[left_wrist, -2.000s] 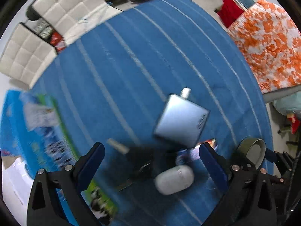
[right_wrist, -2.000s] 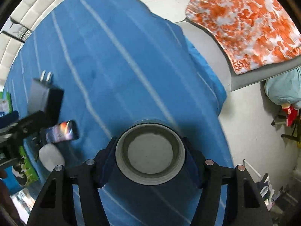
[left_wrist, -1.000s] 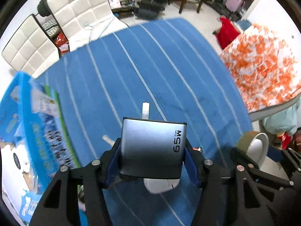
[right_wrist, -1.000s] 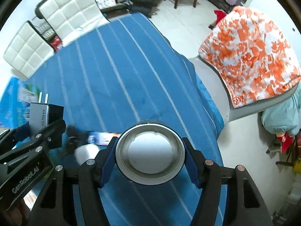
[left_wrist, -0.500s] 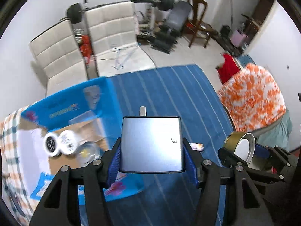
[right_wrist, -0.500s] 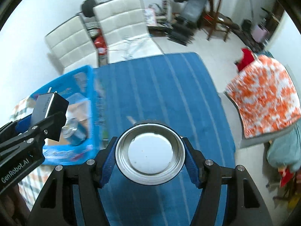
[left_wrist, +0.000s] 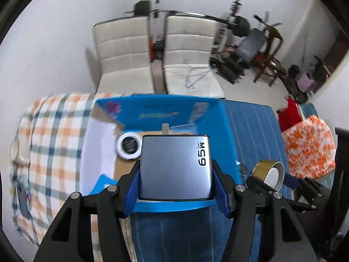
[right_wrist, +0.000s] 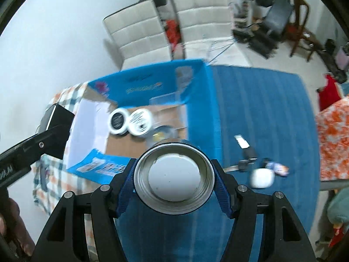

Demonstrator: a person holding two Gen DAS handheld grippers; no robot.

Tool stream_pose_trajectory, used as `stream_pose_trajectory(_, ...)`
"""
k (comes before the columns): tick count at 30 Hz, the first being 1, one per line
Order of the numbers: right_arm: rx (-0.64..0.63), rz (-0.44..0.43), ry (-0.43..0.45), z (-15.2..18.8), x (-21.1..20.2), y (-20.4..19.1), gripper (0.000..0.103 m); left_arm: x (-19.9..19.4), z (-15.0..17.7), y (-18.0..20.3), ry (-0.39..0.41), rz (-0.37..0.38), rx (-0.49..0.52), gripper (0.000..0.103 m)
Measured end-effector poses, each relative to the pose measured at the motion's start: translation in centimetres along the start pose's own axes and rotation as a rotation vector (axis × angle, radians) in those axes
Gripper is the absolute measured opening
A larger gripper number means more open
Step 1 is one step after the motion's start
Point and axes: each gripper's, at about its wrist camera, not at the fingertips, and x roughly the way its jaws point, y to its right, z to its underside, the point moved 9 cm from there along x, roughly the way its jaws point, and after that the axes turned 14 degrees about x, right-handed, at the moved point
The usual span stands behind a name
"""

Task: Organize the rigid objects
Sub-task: 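Carry charger (left tool) and tape roll (right tool) into the blue box, open both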

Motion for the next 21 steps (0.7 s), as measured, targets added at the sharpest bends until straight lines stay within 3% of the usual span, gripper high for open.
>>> stream_pose_trajectory(6, -0.02, -0.053, -0.088, 1.3, 6.4, -3.6, 0.067, 3.3, 2.6, -5.8, -0.087, 0.036, -0.131, 0.056)
stream_pose_trajectory(11, -0.028, -0.082, -0.15, 2.0, 10.8, -6.4, 0.067, 7.8, 4.7, -8.3, -0.197, 0.095, -0.187, 0.056)
stream_pose_trajectory(14, -0.051, -0.035, -0.169, 2.9, 13.1, -7.1, 0.067, 10.0, 5.6, -9.0, -0.253, 0.102, -0.182, 0.056)
stream_pose_trajectory(17, -0.052, -0.015, -0.193, 3.4, 14.7, -7.4, 0.067, 11.6, 6.2, -9.6, -0.285, 0.051, -0.127, 0.056)
stream_pose_trajectory(21, -0.054, -0.004, -0.203, 3.4, 16.4, -7.8, 0.068, 13.2, 6.7, -9.6, -0.315, 0.097, -0.144, 0.056)
